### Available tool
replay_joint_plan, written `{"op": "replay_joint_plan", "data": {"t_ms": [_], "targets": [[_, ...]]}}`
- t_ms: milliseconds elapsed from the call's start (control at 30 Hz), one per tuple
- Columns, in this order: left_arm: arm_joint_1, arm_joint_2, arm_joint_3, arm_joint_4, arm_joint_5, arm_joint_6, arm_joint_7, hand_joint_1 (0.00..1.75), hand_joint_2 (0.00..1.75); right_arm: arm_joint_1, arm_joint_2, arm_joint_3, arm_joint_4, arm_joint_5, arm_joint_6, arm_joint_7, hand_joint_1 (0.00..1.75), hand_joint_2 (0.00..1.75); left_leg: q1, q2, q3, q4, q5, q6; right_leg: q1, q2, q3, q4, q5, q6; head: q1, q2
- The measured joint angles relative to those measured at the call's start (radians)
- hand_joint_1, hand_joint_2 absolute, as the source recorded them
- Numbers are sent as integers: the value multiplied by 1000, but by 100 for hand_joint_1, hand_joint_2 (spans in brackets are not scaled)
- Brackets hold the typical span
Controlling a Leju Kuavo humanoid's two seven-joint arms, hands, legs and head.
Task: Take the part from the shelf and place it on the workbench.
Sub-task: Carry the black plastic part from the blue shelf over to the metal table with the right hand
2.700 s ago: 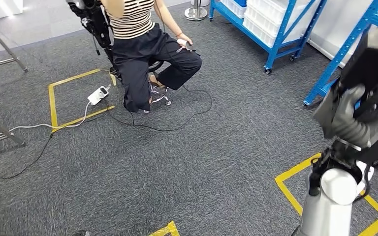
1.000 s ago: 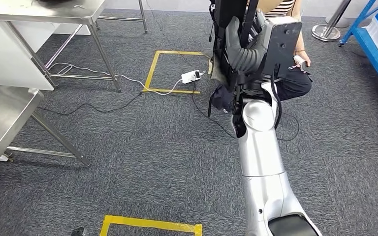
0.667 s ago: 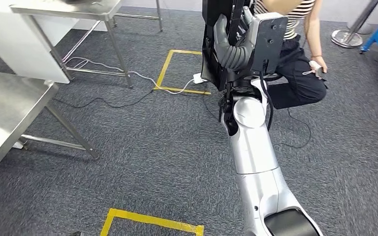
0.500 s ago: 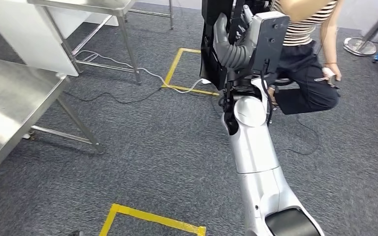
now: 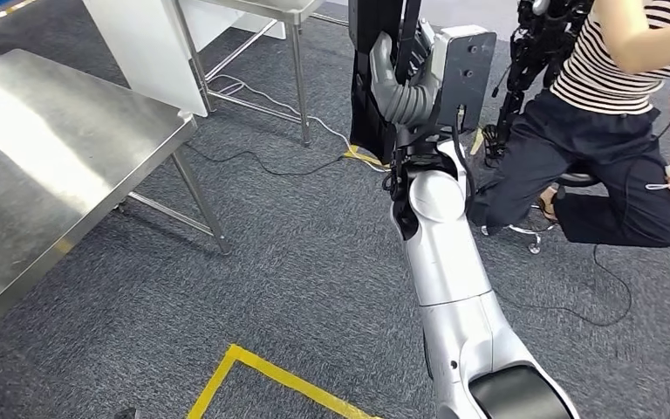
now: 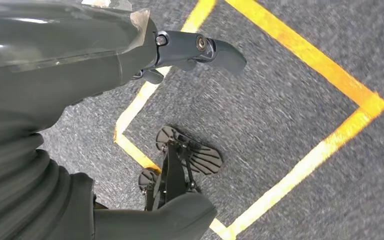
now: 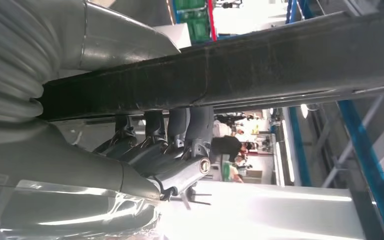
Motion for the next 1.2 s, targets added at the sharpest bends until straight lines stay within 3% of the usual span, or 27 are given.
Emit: {"op": "replay_joint_plan", "data": {"t_ms": [33,100,133,200,267,300,333,400,467,533,600,633,700,767,800,867,933,1000,1067,1133,1200], "targets": [[3,1,1,0,0,1,0,0,175,0,1,0,2,1,0,0,175,175,2,-6,-2,-2,1,-7,-1,-10,1,-3,2,-5,0,0],[7,1,3,0,-1,2,0,0,175,-2,2,3,5,0,-1,0,175,175,2,24,-14,18,-13,-17,-5,-30,8,-11,7,-20,-3,0],[7,0,5,0,-2,2,0,0,175,-3,2,4,7,-3,-1,0,175,175,1,52,-30,53,-34,-21,-6,-40,12,-15,8,-26,-6,0],[5,0,10,0,-2,2,0,0,175,-6,2,10,15,-21,-7,2,175,175,3,101,-92,179,-94,-27,-2,-63,16,-17,5,-35,-11,0],[5,-1,15,0,-2,2,0,0,175,-8,1,21,30,-46,-16,4,175,175,9,114,-145,277,-122,-34,0,-88,18,-17,1,-39,-10,0],[6,-1,18,0,0,2,0,0,175,-9,1,29,38,-59,-20,4,175,175,12,118,-146,273,-110,-37,1,-99,19,-17,0,-40,-11,0],[6,-1,21,0,1,2,-1,0,175,-10,1,36,45,-72,-23,4,175,175,14,126,-126,231,-82,-40,0,-110,20,-16,-3,-39,-11,0],[5,-1,25,0,6,2,-2,0,175,-19,1,52,58,-99,-27,3,175,175,15,170,-55,94,-21,-42,6,-128,23,-15,-10,-32,-12,0],[3,-2,29,-1,10,3,-3,0,175,-30,1,69,70,-122,-31,2,175,175,10,198,-14,15,2,-34,16,-144,27,-13,-17,-21,-8,0],[2,-3,37,-1,15,4,-4,0,175,-40,1,86,81,-146,-30,0,175,175,4,180,-14,8,-1,-20,21,-161,33,-15,-22,-12,-3,0],[1,-4,46,-1,25,10,-5,0,175,-50,1,106,90,-200,-27,-7,175,175,4,158,-10,3,1,-5,16,-144,27,3,-37,-4,-2,0],[0,-5,52,-1,33,17,-6,0,175,-55,1,119,95,-233,-26,-13,175,175,6,147,-7,1,3,4,12,-120,11,38,-54,-4,-1,0],[-5,-8,68,-3,49,35,-8,0,175,-64,-1,153,106,-296,-34,-21,175,175,9,125,-5,-1,3,15,7,-70,-53,165,-105,-8,1,0],[-7,-13,85,-4,58,50,-10,0,175,-68,-2,196,118,-347,-51,-24,175,175,8,98,-4,-1,3,17,6,-57,-118,280,-136,-5,2,0],[-7,-17,91,-4,60,54,-11,0,175,-69,-1,218,123,-366,-57,-25,175,175,8,83,-4,-1,3,17,6,-55,-127,288,-130,0,2,0],[-6,-24,103,-4,68,66,-13,0,175,-76,0,257,132,-405,-63,-29,175,175,9,52,-3,0,3,15,3,-41,-89,190,-76,15,2,0],[-6,-33,117,-4,84,87,-19,0,175,-91,-1,298,139,-465,-63,-35,175,175,8,25,-5,2,3,9,-3,1,-29,52,-20,19,2,0],[-4,-41,137,-4,100,108,-27,0,175,-107,-1,350,146,-531,-66,-42,175,175,9,6,-10,3,5,-2,-4,24,-3,-2,-1,10,1,0],[1,-46,154,-4,107,118,-31,0,175,-120,1,400,149,-567,-71,-46,175,175,14,-5,-15,0,7,-16,-4,4,2,-7,4,-4,0,0],[2,-49,165,-4,109,122,-32,0,175,-132,2,433,151,-581,-74,-48,175,175,13,35,-29,29,-13,-26,-9,-19,11,-16,8,-19,-4,0],[0,-52,173,-4,114,132,-33,0,175,-144,1,459,155,-607,-72,-50,175,175,11,95,-79,137,-70,-34,-8,-46,18,-21,6,-30,-9,0]]}}
